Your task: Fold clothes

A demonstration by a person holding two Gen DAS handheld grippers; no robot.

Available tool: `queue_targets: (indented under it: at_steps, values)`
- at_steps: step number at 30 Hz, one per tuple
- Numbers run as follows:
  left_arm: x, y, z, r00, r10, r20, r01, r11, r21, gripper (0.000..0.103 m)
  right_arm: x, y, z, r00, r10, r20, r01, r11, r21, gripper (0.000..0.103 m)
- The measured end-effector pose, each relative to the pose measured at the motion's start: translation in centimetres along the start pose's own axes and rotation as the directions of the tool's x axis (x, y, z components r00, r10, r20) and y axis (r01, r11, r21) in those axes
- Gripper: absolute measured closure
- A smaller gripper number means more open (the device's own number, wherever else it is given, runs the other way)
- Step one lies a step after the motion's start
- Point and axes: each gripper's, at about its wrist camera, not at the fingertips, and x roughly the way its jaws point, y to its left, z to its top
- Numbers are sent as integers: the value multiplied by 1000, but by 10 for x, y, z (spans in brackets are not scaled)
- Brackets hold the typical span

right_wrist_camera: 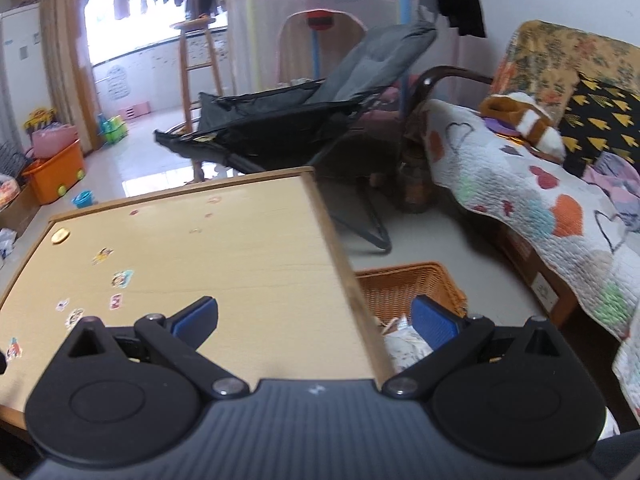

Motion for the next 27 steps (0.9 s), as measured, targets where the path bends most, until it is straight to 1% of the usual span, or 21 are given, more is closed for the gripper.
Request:
queue_targets:
  at_steps: [4,9,17,22,27]
  values:
    - [2,-8,0,1000,-7,1,7,1000,20,0,-1,-23,2,1000,-25,-6,25,996,83,0]
    - [2,-17,1,1000,-8,-13,9,998,62,0,6,-48,10,997,-75,-7,75,980,182,0]
    - [8,-28,4,999,-23,-38,27,994,103,0,36,-86,30,984,-178,-26,180,961,211,0]
    - [16,-31,7,998,-17,-62,24,994,111,0,59,-108,32,971,-234,-55,240,949,206,0]
    - [27,-29,8,995,-20,-97,32,992,125,0,84,-123,32,960,-258,-106,276,937,217,0]
